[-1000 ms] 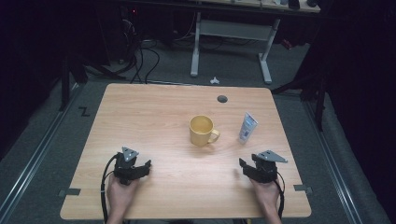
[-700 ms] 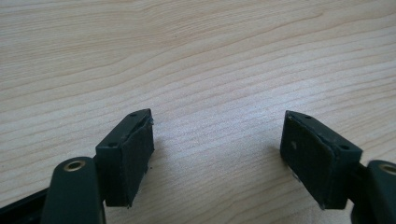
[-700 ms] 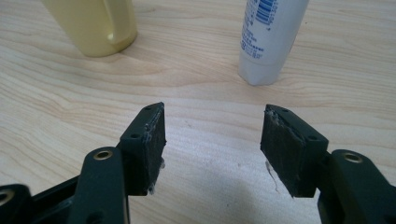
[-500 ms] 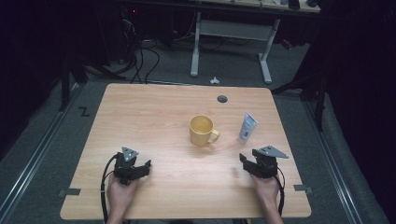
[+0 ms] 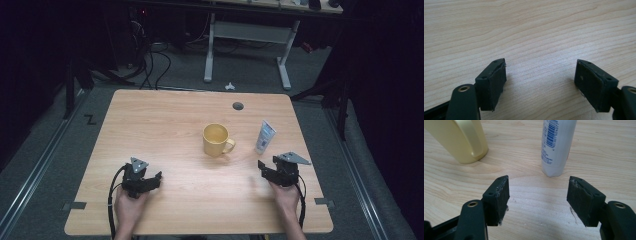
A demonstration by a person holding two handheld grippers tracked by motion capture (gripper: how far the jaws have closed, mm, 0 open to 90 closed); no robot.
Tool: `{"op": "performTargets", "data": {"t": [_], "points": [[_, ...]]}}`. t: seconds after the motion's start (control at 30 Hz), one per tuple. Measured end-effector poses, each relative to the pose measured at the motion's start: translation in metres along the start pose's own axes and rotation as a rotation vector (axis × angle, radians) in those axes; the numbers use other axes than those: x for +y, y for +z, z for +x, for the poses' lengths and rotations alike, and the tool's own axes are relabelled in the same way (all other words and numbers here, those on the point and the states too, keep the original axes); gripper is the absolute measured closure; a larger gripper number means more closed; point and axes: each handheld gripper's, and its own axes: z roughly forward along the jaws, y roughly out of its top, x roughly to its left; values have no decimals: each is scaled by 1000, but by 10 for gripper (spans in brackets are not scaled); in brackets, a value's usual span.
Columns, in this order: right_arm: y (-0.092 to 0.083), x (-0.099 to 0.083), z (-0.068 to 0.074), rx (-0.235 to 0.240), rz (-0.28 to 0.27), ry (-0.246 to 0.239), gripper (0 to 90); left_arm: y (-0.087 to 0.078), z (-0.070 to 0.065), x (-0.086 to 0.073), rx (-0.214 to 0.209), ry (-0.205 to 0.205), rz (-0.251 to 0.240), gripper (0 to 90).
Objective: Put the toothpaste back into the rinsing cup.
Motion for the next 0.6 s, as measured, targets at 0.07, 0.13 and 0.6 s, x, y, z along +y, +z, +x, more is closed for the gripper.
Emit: {"op": "performTargets", "data": {"t": [0.07, 0.13, 0.6], "points": [[0, 1, 0, 1, 0, 6, 344, 0, 0, 0, 1, 1, 0, 259], [2, 5, -1, 1, -6, 2, 340, 0, 0, 0, 2, 1, -1, 259], [7, 19, -5, -6, -16, 9, 342, 0, 0, 0, 1, 2, 0, 258]]}}
